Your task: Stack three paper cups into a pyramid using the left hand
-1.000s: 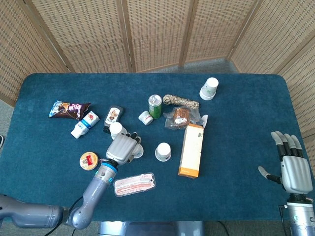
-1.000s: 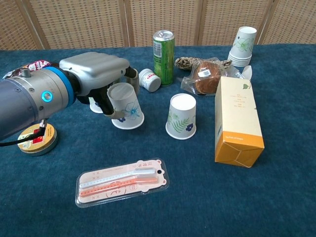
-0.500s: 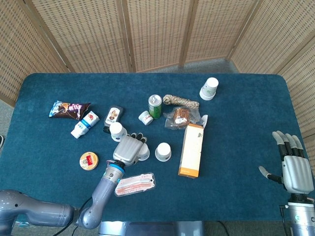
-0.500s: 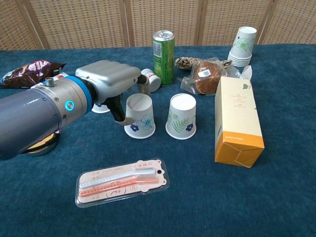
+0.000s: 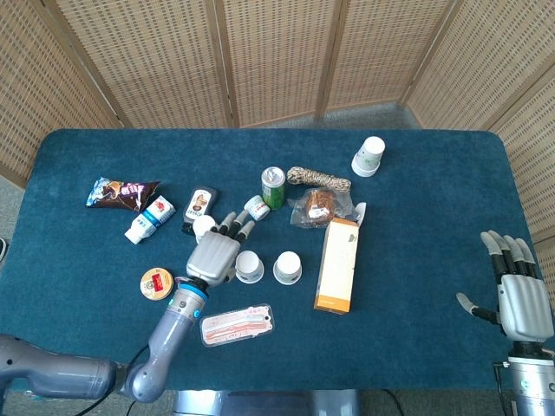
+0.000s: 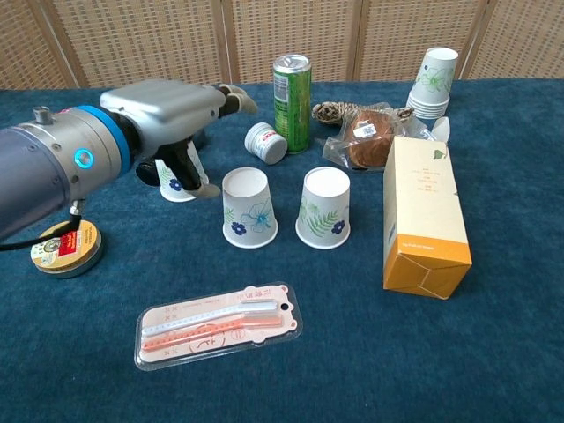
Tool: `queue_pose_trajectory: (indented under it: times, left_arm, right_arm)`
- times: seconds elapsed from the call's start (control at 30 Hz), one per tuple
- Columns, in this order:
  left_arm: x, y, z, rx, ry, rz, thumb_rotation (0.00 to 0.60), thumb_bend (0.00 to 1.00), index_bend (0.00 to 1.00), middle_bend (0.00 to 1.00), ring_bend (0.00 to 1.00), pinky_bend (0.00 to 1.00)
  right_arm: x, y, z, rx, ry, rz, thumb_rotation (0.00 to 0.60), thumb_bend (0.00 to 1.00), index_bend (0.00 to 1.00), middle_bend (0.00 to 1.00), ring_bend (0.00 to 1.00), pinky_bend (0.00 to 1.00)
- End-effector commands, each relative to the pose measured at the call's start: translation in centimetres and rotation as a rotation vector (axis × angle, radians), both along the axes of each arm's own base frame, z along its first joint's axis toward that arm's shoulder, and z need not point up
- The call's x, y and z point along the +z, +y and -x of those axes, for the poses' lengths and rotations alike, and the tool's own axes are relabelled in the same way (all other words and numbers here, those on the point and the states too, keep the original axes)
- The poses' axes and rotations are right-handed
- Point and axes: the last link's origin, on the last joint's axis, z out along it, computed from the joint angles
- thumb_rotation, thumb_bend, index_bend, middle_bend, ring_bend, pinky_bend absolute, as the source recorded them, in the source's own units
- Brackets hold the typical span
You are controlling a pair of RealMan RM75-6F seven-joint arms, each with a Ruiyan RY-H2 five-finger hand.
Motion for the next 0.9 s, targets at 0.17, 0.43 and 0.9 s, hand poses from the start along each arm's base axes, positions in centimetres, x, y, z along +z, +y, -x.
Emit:
queue_pose_trajectory:
  times: [0.17,0.43,0.9]
  left_arm:
    - [3.5,1.8,1.9,0.069,0.001,-0.056,0.6,0.29,0.06,0.0,0.0,0.33]
    - [4.2,3.6,3.3,0.134,-0.013,-0.072,0.6,0.29,0.06,0.0,0.0,0.29]
    - [2.1,4.3,4.6,0.187,0.066,-0.047,0.6,0.29,0.06,0.0,0.0,0.27]
  right_arm:
    - [-0.1,0.1,-0.1,0.002,0.003,-0.001,0.6,0.19,0.01,0.0,0.0,0.0]
    - [-0.2,0.1,-0.2,0.005,0.008,-0.004,0.6,0.19,0.01,0.0,0.0,0.0]
    - [-0.2,-0.2,0.1,-0.009,0.003,-0.007,0.6,0.19,0.01,0.0,0.0,0.0]
